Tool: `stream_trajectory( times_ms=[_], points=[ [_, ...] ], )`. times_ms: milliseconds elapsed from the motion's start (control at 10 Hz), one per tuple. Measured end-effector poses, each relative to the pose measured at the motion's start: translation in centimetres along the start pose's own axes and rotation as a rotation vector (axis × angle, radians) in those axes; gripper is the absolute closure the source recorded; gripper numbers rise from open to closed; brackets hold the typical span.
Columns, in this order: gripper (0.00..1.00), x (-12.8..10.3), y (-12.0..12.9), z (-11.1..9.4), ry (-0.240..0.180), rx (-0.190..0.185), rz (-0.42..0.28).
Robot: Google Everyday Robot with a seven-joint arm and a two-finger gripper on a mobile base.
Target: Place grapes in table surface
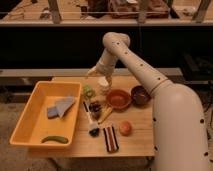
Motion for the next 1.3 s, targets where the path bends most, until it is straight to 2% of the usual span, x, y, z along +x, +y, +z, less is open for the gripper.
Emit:
stream_trajectory(
  times_ms=[300,400,600,800,1100,1300],
  points=[
    [0.20,-1.8,1.0,3.0,0.012,-0.045,0.000],
    [0.20,-2.5,1.9,4.8,0.024,-0.060,0.011],
    [0.20,-3.2,3.2,6.5,0.041,-0.070,0.034],
    [0.20,-4.0,3.3,7.1,0.053,-0.081,0.042],
    [0.20,-4.9,3.7,6.5,0.081,-0.078,0.045],
    [0.20,-5.6,3.0,6.6,0.081,-0.075,0.027]
  ],
)
